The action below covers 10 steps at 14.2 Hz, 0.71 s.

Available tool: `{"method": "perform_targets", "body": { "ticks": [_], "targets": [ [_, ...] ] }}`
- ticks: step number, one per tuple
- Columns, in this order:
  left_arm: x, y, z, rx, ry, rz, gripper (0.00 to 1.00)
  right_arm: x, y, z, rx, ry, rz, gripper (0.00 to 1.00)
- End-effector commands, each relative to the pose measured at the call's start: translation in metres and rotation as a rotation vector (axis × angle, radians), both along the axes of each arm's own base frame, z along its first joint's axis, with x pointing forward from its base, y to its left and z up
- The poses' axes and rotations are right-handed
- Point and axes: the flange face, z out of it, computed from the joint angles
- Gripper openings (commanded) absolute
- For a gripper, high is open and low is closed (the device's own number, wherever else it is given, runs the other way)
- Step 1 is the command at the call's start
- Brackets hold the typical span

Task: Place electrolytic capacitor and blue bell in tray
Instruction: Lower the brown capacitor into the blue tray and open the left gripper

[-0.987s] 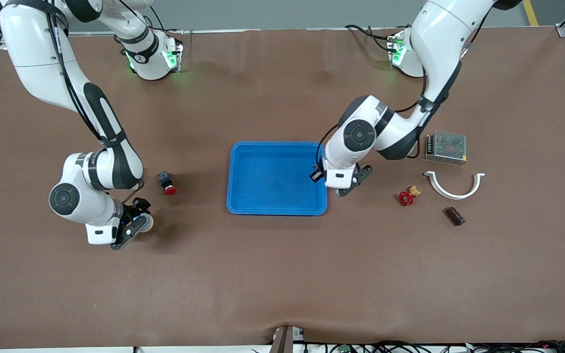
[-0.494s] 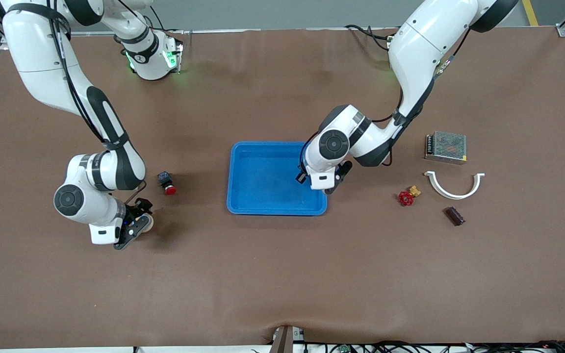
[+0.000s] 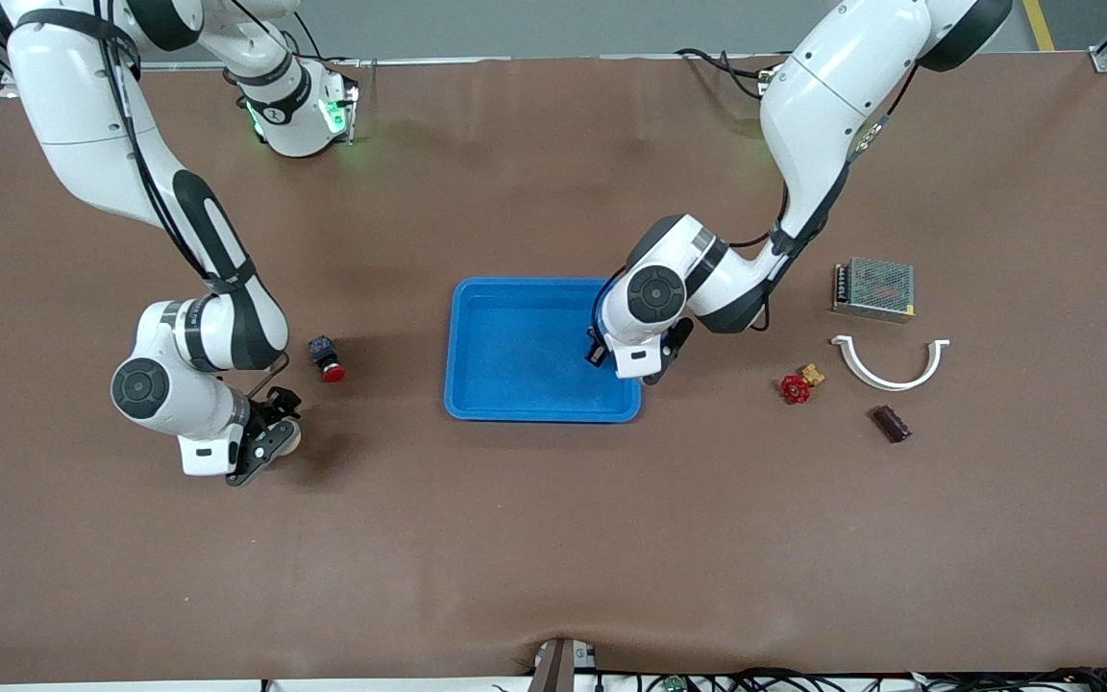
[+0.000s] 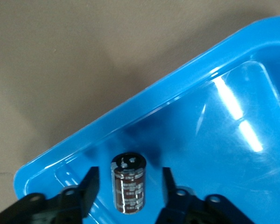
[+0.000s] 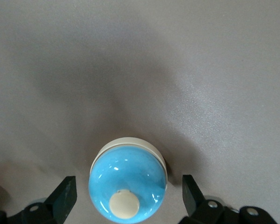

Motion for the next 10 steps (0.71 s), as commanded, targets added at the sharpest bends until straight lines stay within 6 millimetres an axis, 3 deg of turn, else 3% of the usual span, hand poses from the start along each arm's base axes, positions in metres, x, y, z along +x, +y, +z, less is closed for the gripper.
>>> {"method": "perform_targets", "body": {
  "ticks": [1,3,7,10],
  "targets": [
    [0.011,-0.001,0.023,0.019,-0.029,0.007,1.00,-0.001,0.001,0.000,0.013,-0.007,0.007,1.00],
    [0.025,0.007,0.045,0.036,-0.023,0.009,1.00,-0.001,0.001,0.000,0.013,-0.007,0.005,0.99],
    [0.067,0.027,0.102,0.047,-0.048,0.055,1.00,-0.001,0.001,0.000,0.013,-0.007,0.005,0.65],
    [0.087,0.053,0.127,0.071,-0.110,0.048,1.00,-0.001,0.001,0.000,0.013,-0.005,0.002,0.47]
  ]
}}
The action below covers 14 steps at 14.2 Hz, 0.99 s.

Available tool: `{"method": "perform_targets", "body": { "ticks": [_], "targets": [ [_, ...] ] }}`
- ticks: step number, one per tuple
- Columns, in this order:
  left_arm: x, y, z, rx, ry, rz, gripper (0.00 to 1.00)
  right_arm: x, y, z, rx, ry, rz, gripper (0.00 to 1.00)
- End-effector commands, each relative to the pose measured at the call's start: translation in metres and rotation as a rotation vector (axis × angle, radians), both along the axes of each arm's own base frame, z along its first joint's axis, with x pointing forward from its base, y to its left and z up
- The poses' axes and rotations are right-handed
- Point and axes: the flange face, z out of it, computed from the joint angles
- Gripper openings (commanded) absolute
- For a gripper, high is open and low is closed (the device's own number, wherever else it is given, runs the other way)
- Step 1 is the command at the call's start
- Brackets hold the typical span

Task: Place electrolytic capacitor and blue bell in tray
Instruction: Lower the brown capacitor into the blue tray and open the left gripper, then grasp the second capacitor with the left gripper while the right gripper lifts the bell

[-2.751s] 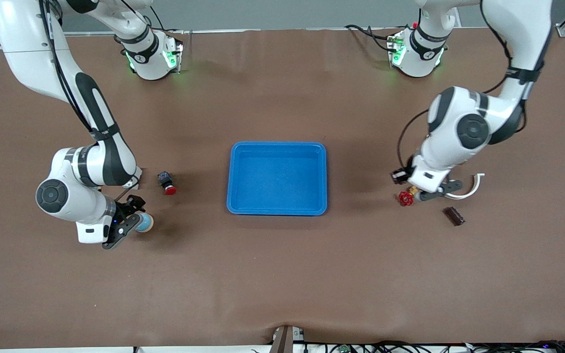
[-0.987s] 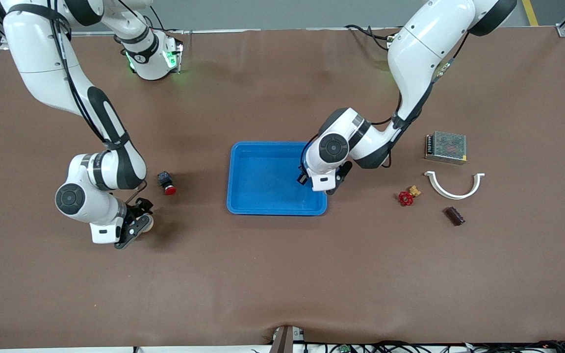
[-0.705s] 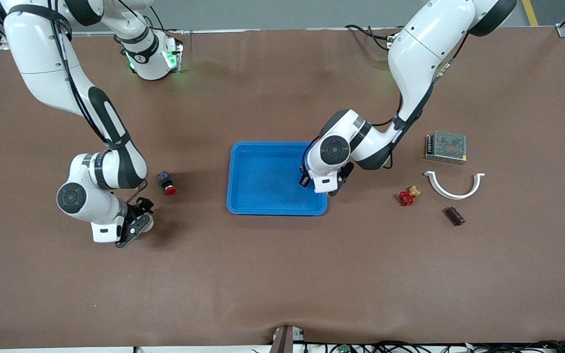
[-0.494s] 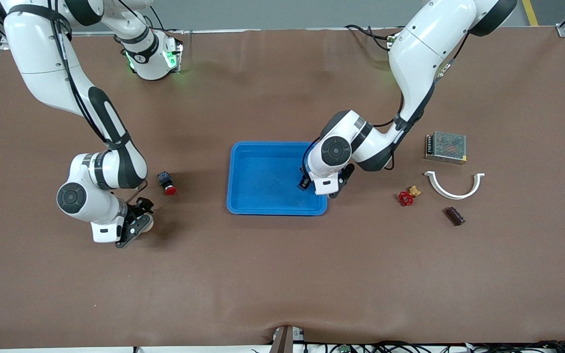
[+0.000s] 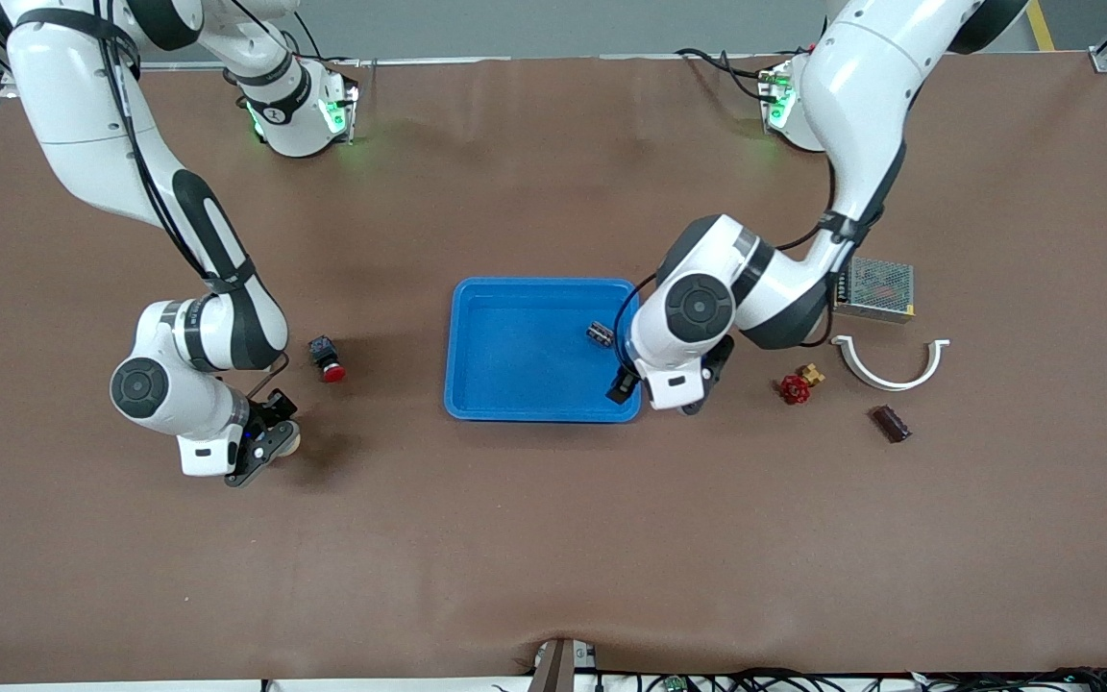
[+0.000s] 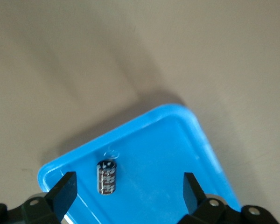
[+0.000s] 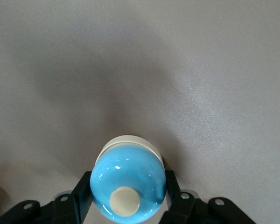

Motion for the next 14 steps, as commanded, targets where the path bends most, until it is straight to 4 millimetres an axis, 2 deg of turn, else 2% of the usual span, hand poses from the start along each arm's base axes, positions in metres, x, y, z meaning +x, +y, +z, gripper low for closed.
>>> {"method": "perform_targets", "body": {
  "ticks": [1,2,4,6,8,9,11,14],
  "targets": [
    [0.015,0.027,0.019,0.051,-0.045,-0.012,1.00,-0.002,0.002,-0.001,0.012,0.000,0.003,0.45],
    [0.019,0.037,0.023,0.061,-0.049,-0.012,1.00,-0.001,0.002,-0.001,0.012,0.000,0.000,0.44],
    [0.029,0.071,0.030,0.087,-0.021,-0.075,1.00,-0.002,0.003,0.000,0.012,0.006,-0.008,0.45],
    [0.041,0.115,0.041,0.100,0.007,-0.110,1.00,0.000,0.005,0.005,0.013,0.006,-0.017,0.45],
    [0.047,0.156,0.042,0.098,0.032,-0.181,1.00,0.003,0.007,0.015,0.013,0.014,-0.026,0.45],
    [0.052,0.178,0.039,0.093,0.041,-0.211,1.00,0.007,0.011,0.023,0.014,0.023,-0.025,0.45],
    [0.057,0.210,0.030,0.096,0.053,-0.256,1.00,0.016,0.015,0.052,0.017,0.038,-0.052,0.45],
    [0.061,0.259,0.011,0.171,0.076,-0.346,1.00,0.015,0.036,0.086,0.007,0.069,-0.142,0.45]
  ]
}}
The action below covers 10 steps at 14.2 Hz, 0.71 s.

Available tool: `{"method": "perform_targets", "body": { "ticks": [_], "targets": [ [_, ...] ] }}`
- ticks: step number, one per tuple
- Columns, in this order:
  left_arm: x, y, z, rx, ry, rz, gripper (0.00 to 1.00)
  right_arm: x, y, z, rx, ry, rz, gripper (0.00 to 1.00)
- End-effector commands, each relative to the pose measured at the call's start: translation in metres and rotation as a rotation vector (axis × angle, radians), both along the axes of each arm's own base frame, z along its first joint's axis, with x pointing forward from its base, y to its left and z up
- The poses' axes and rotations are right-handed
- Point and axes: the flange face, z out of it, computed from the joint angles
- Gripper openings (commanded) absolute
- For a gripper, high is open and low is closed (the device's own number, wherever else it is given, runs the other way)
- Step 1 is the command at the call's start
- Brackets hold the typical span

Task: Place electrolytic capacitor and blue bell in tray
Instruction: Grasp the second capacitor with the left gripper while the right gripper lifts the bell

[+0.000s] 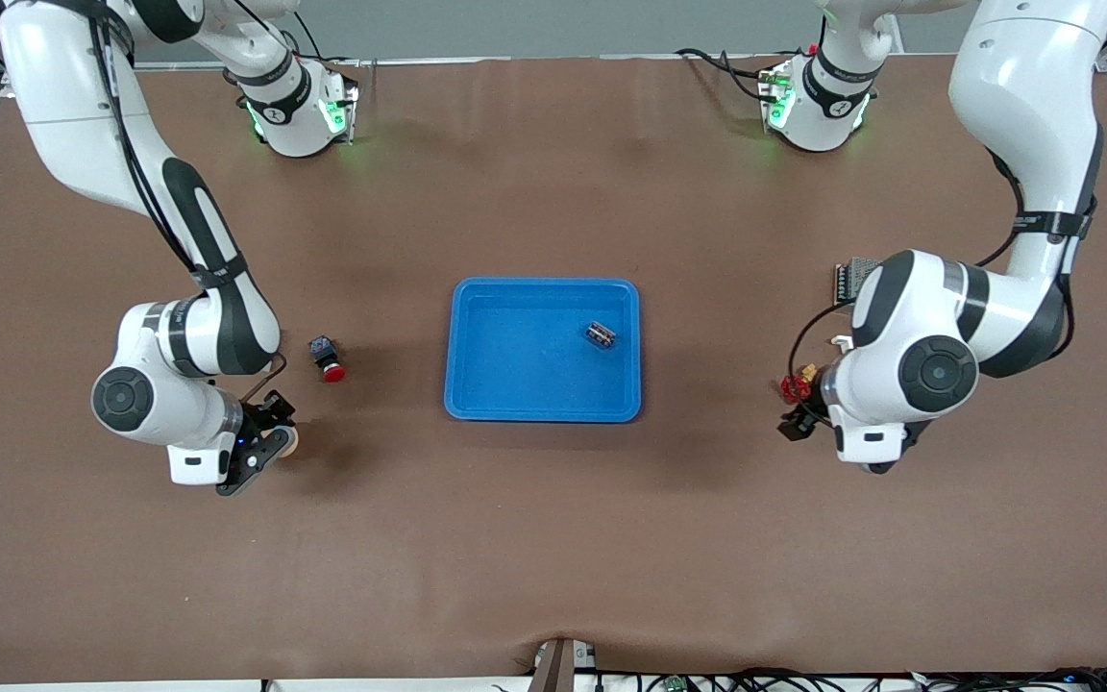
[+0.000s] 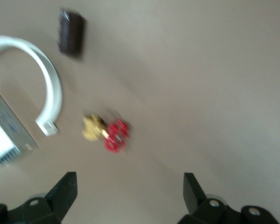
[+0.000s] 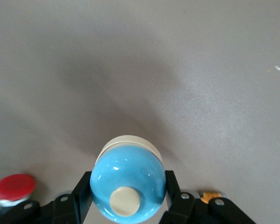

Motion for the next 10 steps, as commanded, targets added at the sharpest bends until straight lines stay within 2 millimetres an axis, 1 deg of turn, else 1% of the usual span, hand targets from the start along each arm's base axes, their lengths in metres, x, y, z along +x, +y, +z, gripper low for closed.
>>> {"method": "perform_targets", "body": {
  "ticks": [1,3,4,5,6,7,8,10],
  "targets": [
    [-0.005,0.032,-0.007,0.049,0.018,-0.083,1.00,-0.005,0.024,0.037,-0.003,0.011,-0.102,0.45],
    [-0.003,0.060,-0.016,0.077,0.033,-0.147,1.00,-0.013,0.046,0.052,-0.017,0.031,-0.176,0.45],
    [-0.001,0.080,-0.020,0.094,0.036,-0.168,1.00,-0.017,0.058,0.059,-0.024,0.033,-0.211,0.45],
    [-0.001,0.097,-0.026,0.103,0.044,-0.183,1.00,-0.020,0.070,0.064,-0.027,0.032,-0.236,0.45],
    [0.001,0.108,-0.031,0.094,0.038,-0.198,1.00,-0.023,0.079,0.068,-0.031,0.032,-0.268,0.45],
    [0.001,0.121,-0.035,0.088,0.026,-0.186,0.96,-0.028,0.092,0.071,-0.030,0.045,-0.303,0.45],
    [0.003,0.130,-0.038,0.081,0.009,-0.174,0.93,-0.032,0.105,0.075,-0.030,0.049,-0.334,0.45],
    [0.007,0.134,-0.047,0.068,-0.010,-0.168,0.86,-0.043,0.134,0.077,-0.044,0.060,-0.397,0.45]
  ]
}}
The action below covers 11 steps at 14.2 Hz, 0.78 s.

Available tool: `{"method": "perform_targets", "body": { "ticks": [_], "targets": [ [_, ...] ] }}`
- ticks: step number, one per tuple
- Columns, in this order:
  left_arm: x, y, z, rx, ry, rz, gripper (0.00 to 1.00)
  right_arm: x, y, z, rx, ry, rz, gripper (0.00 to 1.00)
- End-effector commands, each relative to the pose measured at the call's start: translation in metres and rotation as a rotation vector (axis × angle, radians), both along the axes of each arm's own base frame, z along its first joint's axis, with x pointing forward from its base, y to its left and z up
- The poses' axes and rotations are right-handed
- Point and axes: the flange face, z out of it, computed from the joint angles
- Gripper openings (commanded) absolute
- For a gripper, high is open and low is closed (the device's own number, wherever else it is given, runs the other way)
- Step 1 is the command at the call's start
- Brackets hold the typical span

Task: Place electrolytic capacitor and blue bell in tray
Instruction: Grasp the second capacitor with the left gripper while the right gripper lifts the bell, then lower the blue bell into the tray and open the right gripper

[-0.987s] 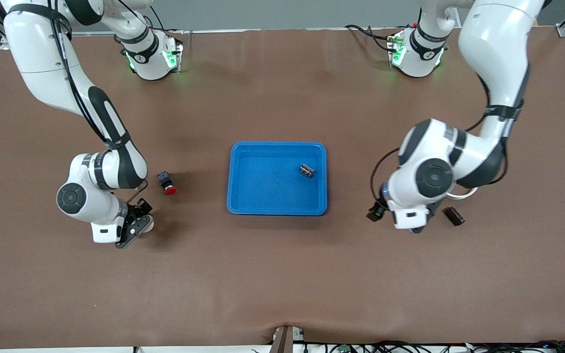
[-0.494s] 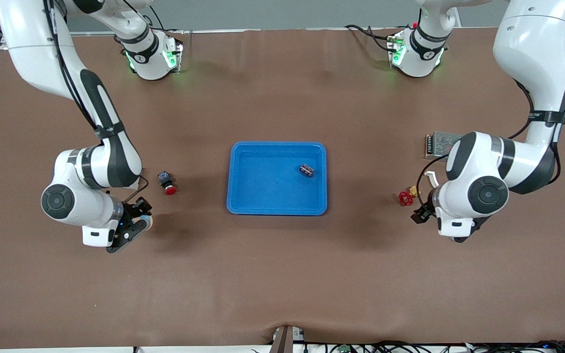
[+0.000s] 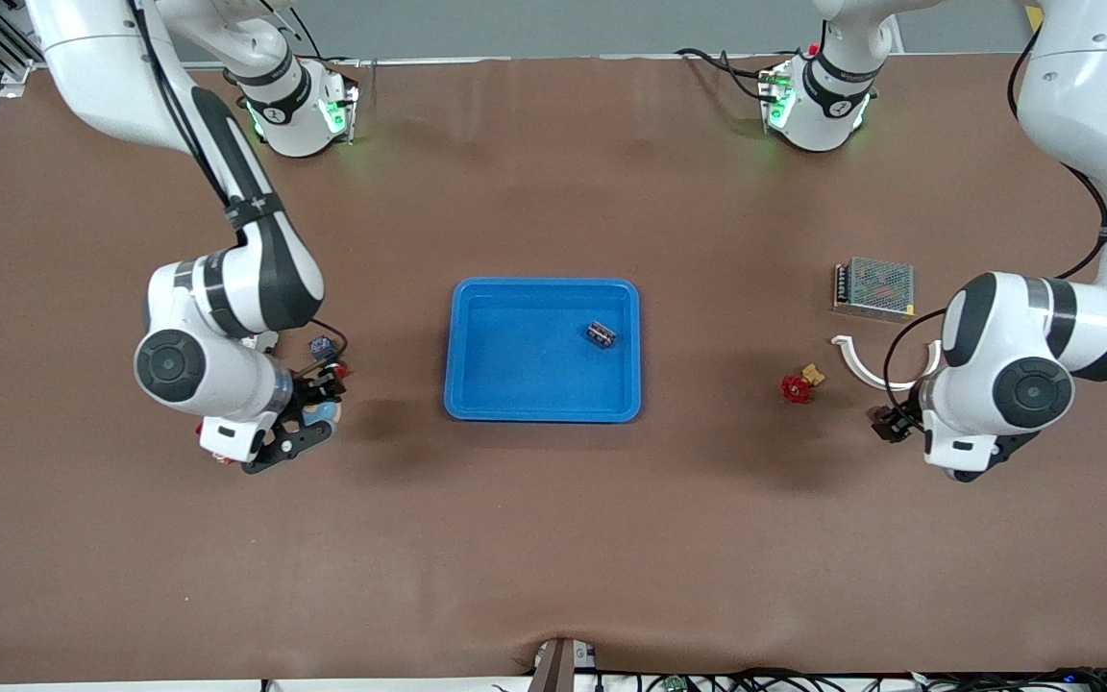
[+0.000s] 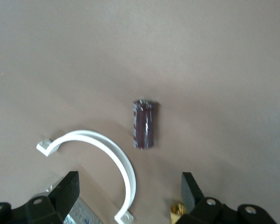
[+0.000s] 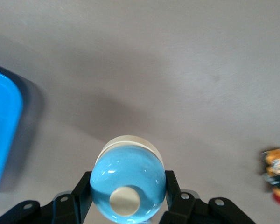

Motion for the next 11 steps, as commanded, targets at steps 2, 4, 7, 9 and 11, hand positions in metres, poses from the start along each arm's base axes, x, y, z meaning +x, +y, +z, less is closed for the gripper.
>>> {"method": "perform_targets", "body": {
  "ticks": [2,4,7,9,11],
  "targets": [
    [0.004,0.011,-0.024,-0.020,-0.039,-0.007,0.81,-0.027,0.053,0.011,-0.023,0.011,-0.127,0.45],
    [0.005,0.021,-0.040,-0.036,-0.055,0.003,0.75,-0.044,0.088,0.009,-0.039,0.009,-0.180,0.45],
    [0.004,0.040,-0.065,-0.012,-0.085,-0.026,0.69,-0.063,0.121,0.004,-0.051,-0.004,-0.247,0.45],
    [-0.003,0.041,-0.077,-0.009,-0.094,-0.049,0.68,-0.079,0.136,-0.009,-0.047,-0.024,-0.271,0.45],
    [-0.009,0.045,-0.086,-0.009,-0.104,-0.063,0.63,-0.097,0.153,-0.022,-0.039,-0.047,-0.291,0.45]
  ]
}}
